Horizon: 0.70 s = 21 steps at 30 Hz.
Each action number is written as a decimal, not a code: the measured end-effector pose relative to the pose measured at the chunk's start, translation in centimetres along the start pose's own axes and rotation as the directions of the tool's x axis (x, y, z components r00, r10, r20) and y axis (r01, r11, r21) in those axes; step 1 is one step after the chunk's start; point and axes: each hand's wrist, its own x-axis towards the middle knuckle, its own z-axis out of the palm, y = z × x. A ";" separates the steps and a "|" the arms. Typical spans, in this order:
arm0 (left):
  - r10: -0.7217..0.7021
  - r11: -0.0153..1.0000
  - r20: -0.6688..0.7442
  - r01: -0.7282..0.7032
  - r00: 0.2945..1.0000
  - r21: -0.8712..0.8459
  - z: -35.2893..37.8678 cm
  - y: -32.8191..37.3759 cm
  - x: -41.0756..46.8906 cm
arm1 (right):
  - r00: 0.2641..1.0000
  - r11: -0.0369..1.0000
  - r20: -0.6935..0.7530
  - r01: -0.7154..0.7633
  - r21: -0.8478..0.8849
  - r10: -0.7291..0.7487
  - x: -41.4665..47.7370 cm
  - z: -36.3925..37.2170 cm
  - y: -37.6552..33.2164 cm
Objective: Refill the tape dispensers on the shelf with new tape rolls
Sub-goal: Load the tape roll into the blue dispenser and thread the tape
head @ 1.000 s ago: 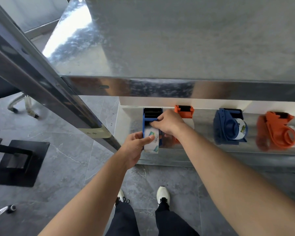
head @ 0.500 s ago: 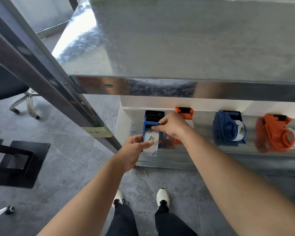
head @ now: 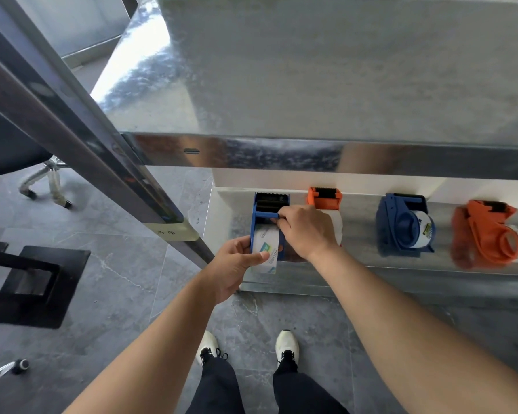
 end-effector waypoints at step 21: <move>0.016 0.999 0.031 -0.015 0.999 -0.038 -1.1 -0.2 0.2 | 0.974 0.993 0.223 0.024 0.113 -0.048 1.9 -1.9 0.8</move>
